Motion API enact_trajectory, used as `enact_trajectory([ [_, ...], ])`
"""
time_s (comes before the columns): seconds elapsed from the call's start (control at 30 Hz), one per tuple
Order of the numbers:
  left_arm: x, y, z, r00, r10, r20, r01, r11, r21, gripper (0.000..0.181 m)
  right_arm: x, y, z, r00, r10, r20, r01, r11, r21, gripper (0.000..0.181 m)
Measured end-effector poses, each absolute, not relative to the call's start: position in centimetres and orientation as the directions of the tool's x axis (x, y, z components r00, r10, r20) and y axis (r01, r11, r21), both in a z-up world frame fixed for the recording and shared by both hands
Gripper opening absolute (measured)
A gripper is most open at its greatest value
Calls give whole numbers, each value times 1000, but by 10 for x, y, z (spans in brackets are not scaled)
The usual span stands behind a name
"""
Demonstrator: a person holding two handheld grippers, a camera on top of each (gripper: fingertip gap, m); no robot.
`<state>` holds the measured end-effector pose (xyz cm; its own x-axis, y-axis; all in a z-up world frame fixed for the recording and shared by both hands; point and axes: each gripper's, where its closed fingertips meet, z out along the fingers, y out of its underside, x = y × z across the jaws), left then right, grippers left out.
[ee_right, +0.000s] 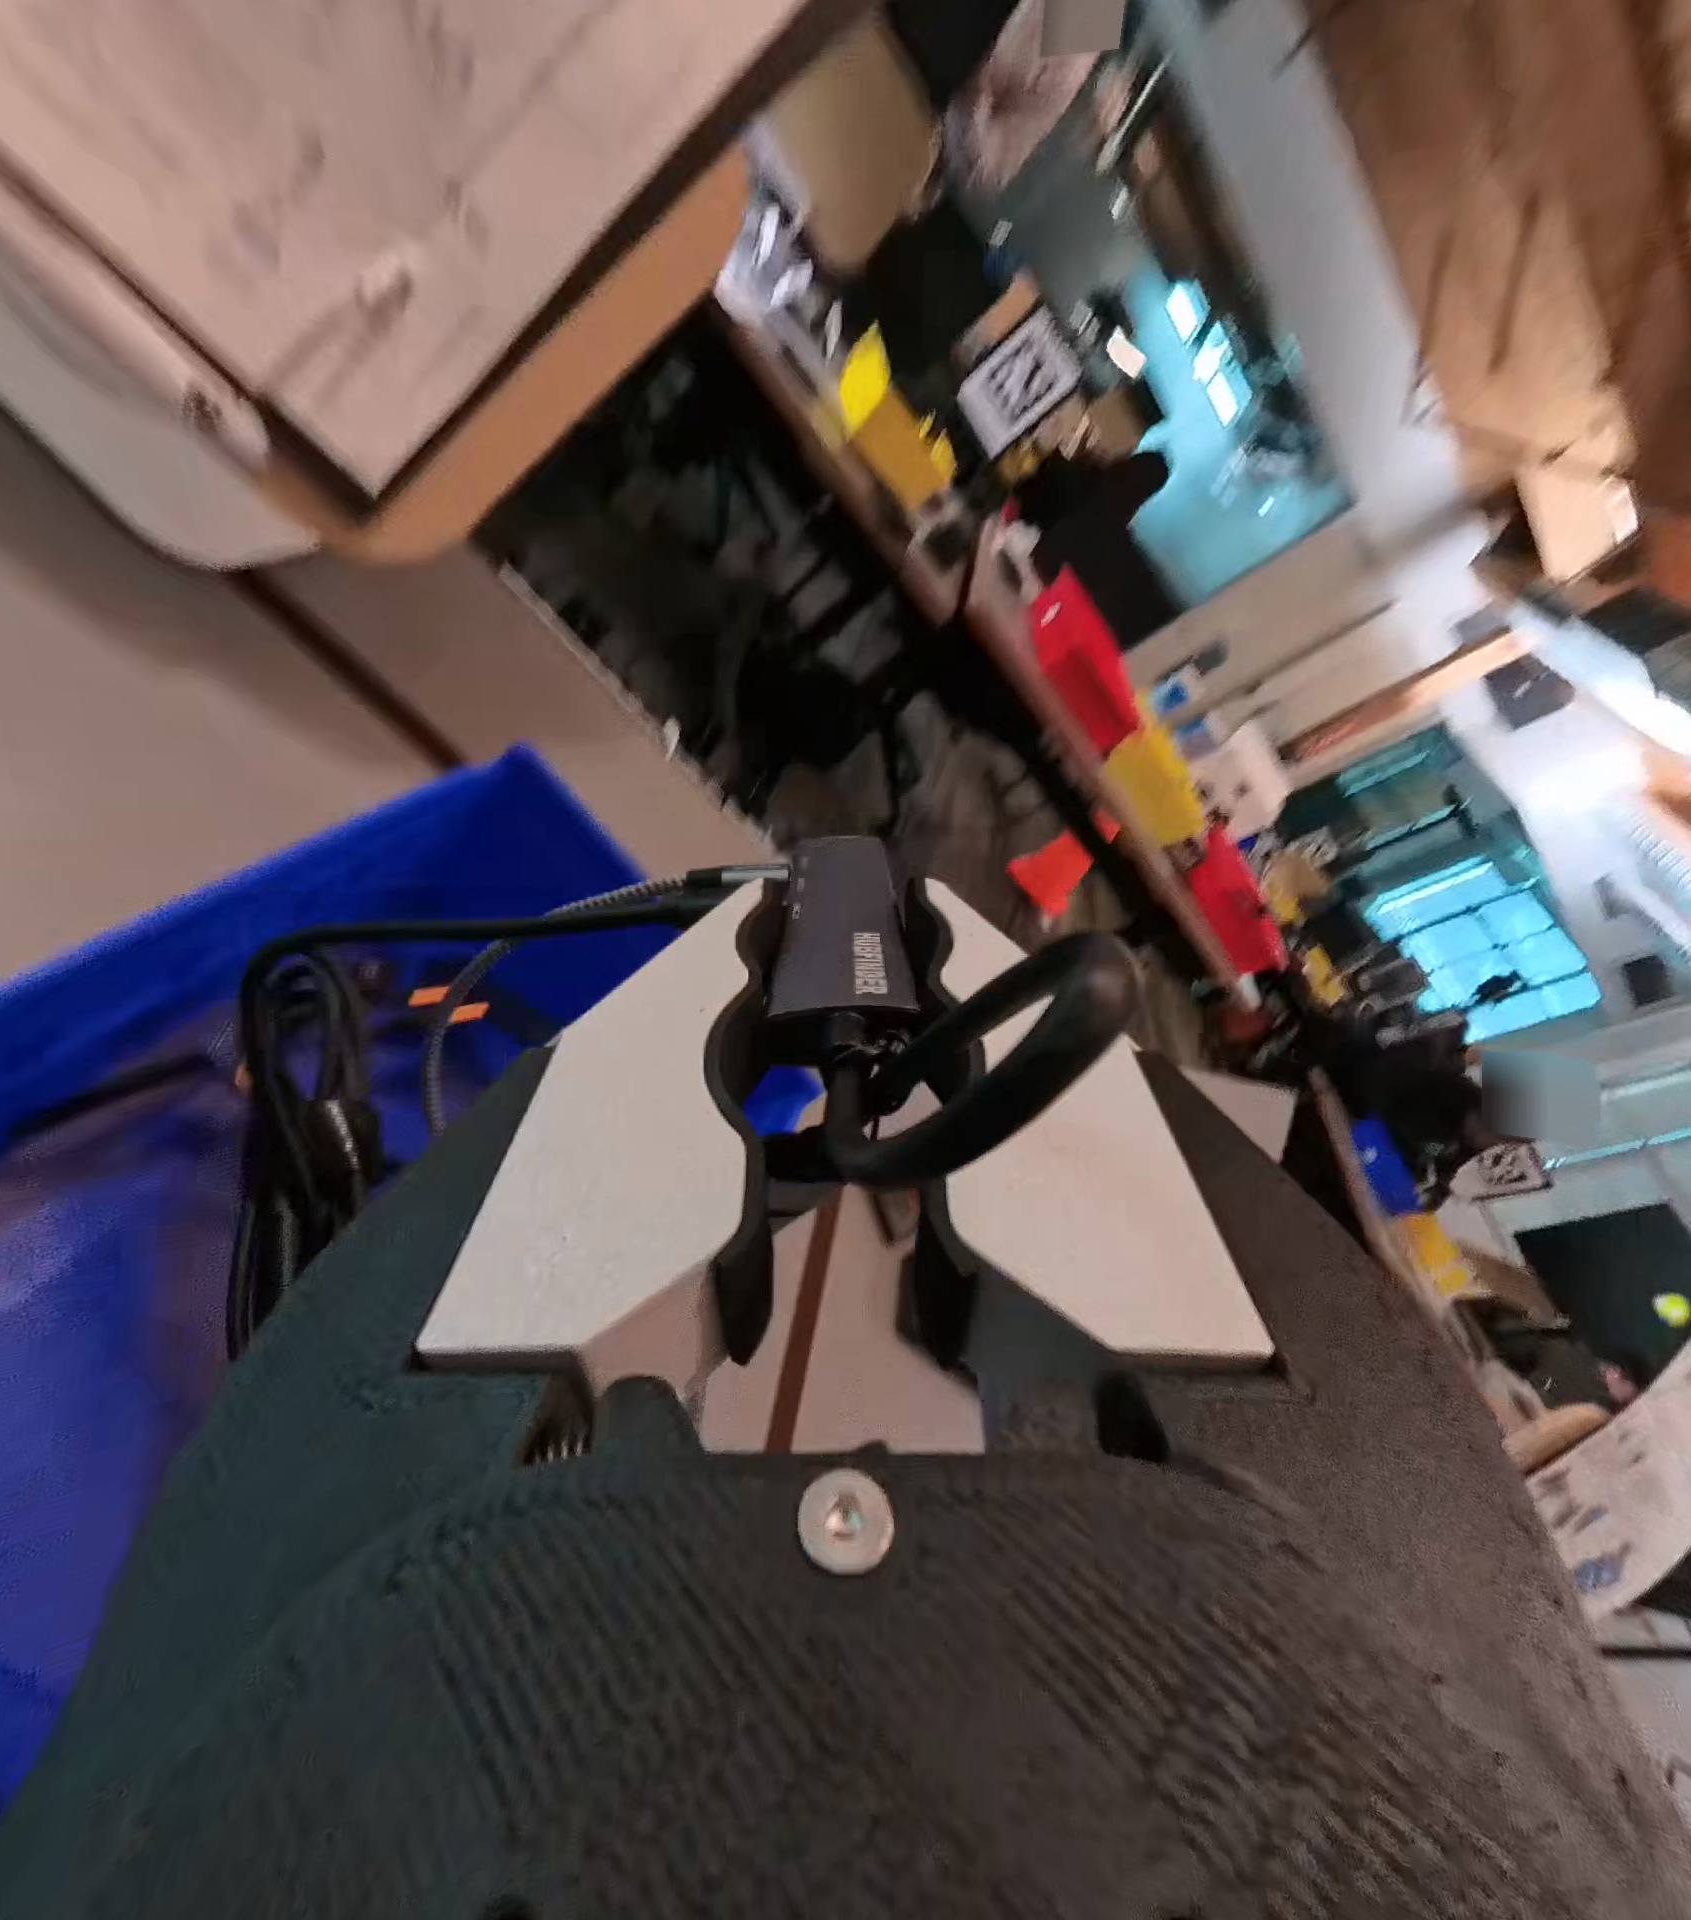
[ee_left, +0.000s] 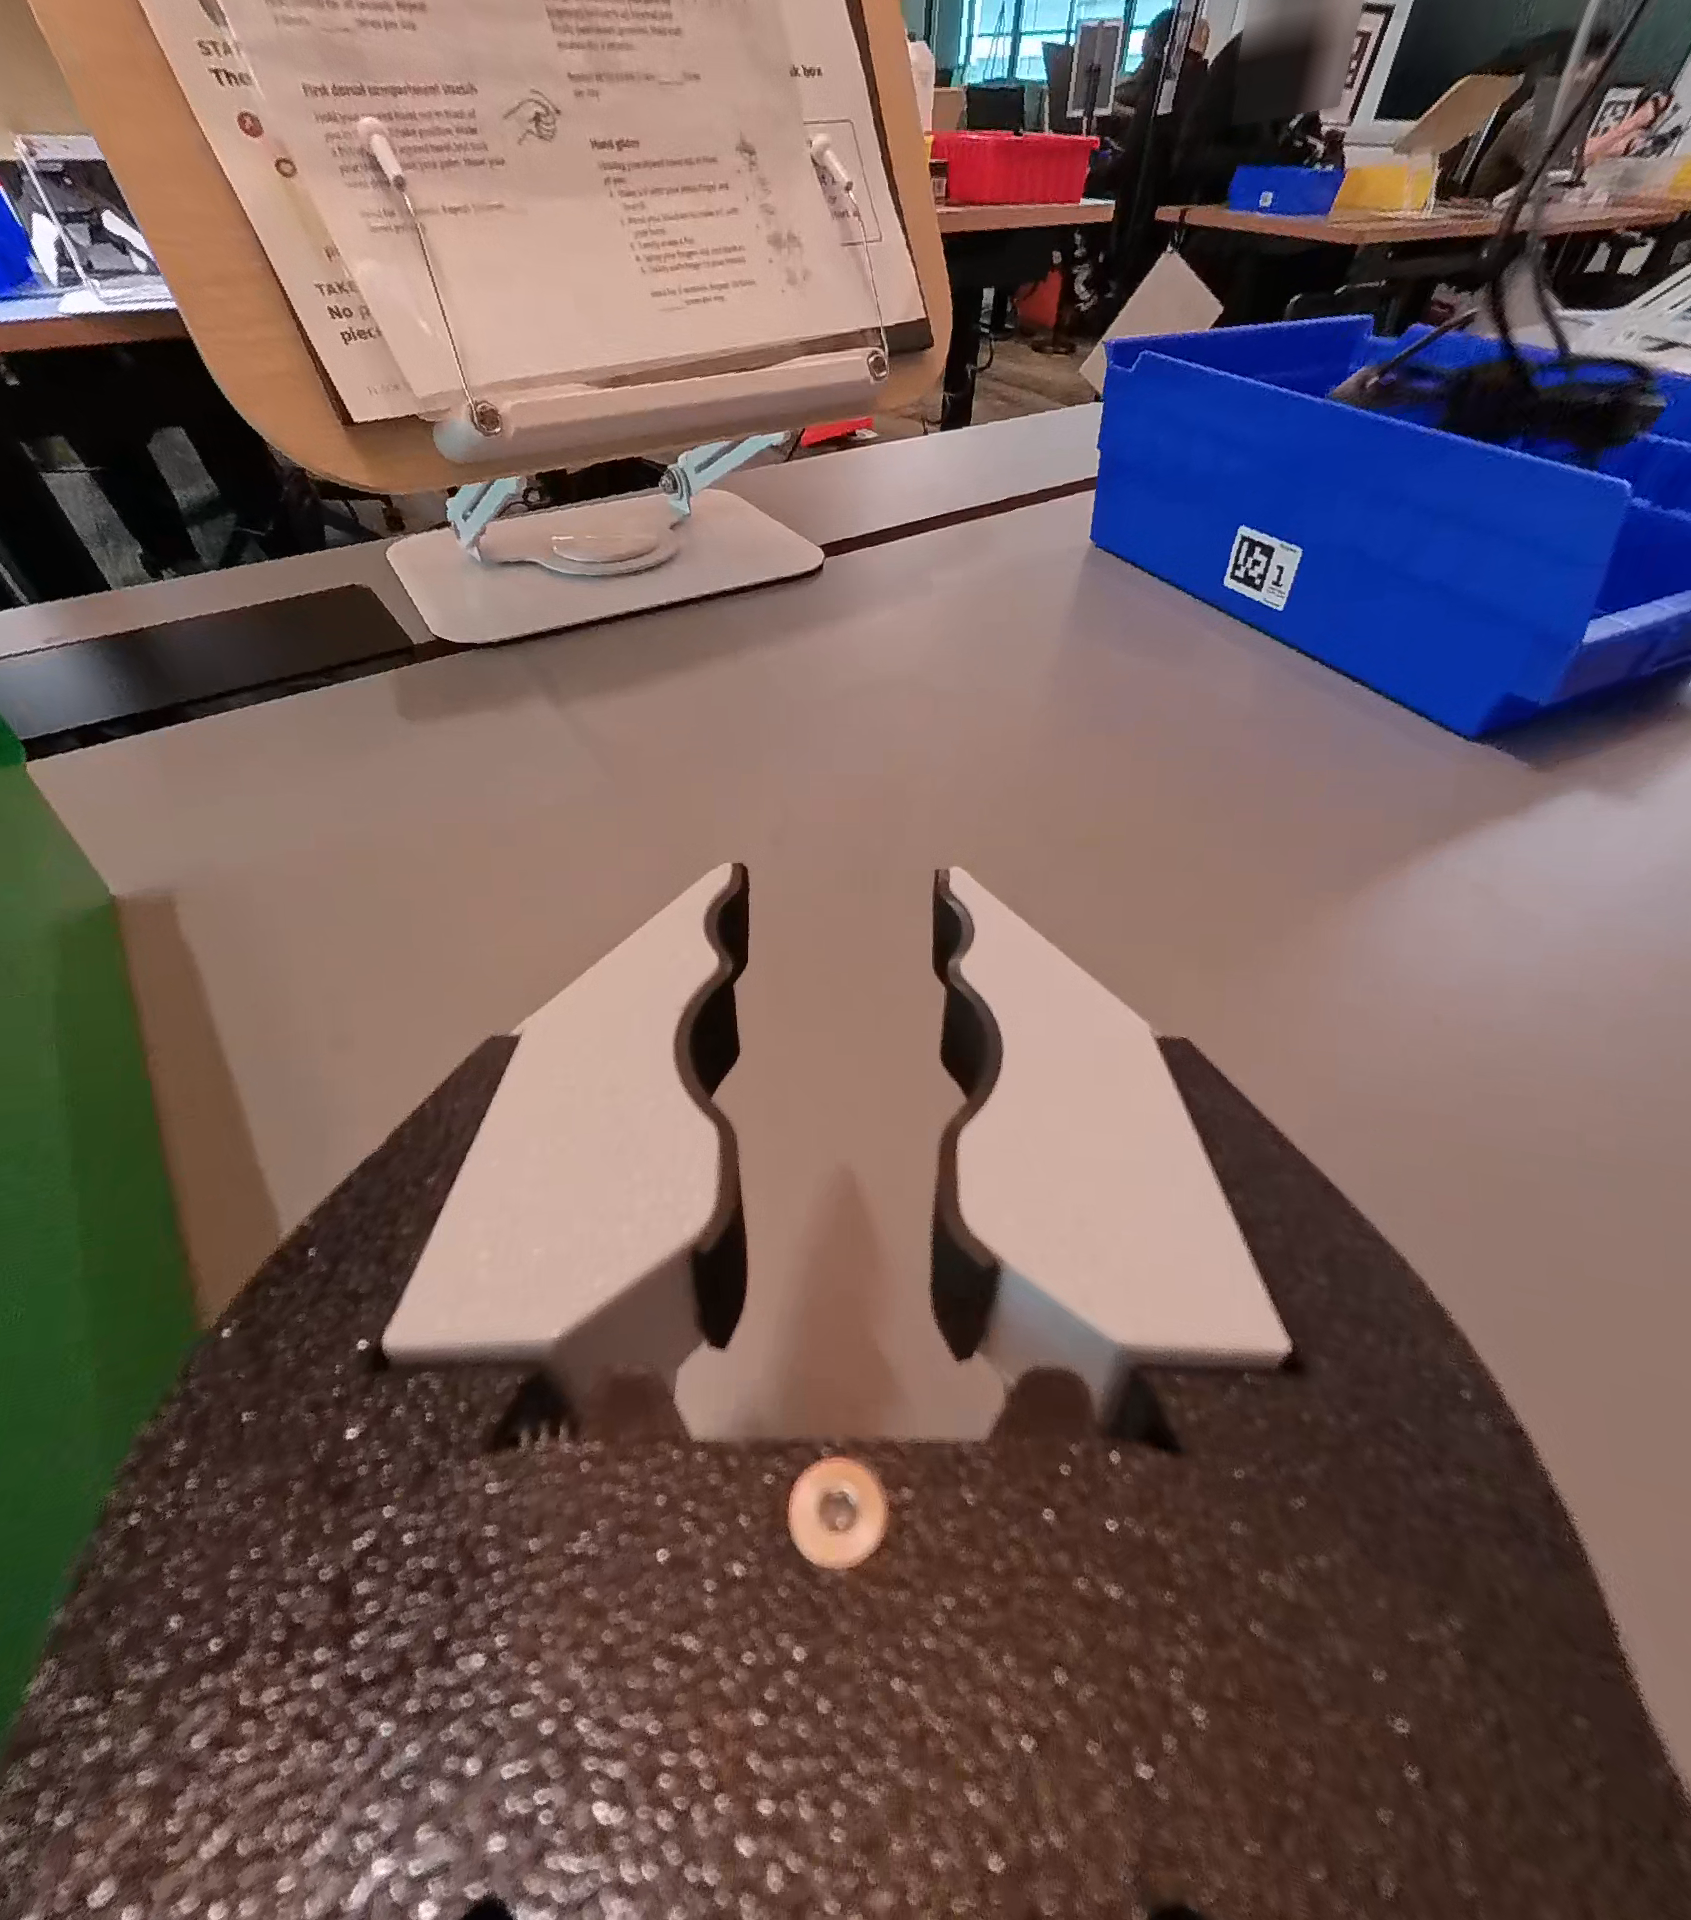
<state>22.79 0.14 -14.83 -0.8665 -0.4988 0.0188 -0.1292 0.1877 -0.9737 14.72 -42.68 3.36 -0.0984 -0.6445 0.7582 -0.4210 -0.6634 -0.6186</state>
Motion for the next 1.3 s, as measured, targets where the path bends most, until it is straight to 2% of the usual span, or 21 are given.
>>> enact_trajectory([
  [0.1, 227, 1, -149, -870, -493, 25, -134, 188, -973, 33, 152, -444, -28, -22, -663, 748, -573, -605, -553, 23],
  [0.23, 226, 0, -152, -871, -491, 20, -136, 201, -970, 33, 150, -465, -109, 148, -648, 747, -757, -560, -336, 23],
  [0.33, 226, -1, -156, -872, -489, 19, -142, 217, -966, 33, 133, -462, -169, 326, -735, 595, -836, -518, -182, 35],
  [0.4, 225, -1, -158, -873, -487, 16, -144, 225, -964, 33, 121, -469, -183, 383, -733, 562, -855, -512, -85, 53],
  [0.47, 224, -1, -158, -875, -483, 16, -142, 227, -964, 34, 118, -472, -176, 381, -730, 567, -854, -513, -88, 59],
  [0.57, 223, 0, -157, -878, -479, 11, -137, 230, -964, 34, 107, -461, -162, 354, -790, 501, -851, -494, -177, 69],
  [0.63, 221, -1, -156, -880, -475, 9, -135, 233, -963, 34, 92, -454, -155, 352, -818, 456, -852, -481, -206, 83],
  [0.83, 208, -13, -153, -899, -437, 9, -129, 246, -961, 37, 39, -432, -143, 383, -901, 203, -884, -422, -204, 85],
  [0.9, 203, -20, -157, -909, -418, 4, -129, 270, -954, 40, 38, -448, -134, 361, -891, 276, -886, -420, -196, 95],
  [1.0, 196, -31, -163, -916, -401, -2, -132, 307, -942, 43, 58, -487, -111, 294, -791, 536, -864, -460, -205, 116],
  [1.1, 190, -42, -168, -919, -394, 1, -142, 329, -934, 44, 89, -489, -93, 311, -638, 704, -749, -621, -232, 114],
  [1.2, 182, -53, -171, -926, -377, 16, -155, 340, -928, 46, 91, -481, -90, 399, -498, 770, -682, -722, -114, 118],
  [1.23, 180, -56, -171, -927, -375, 15, -155, 345, -926, 47, 87, -482, -88, 392, -497, 774, -692, -714, -108, 117],
  [1.3, 174, -61, -171, -931, -364, 11, -148, 351, -925, 46, 72, -476, -91, 383, -602, 701, -732, -660, -168, 119],
])
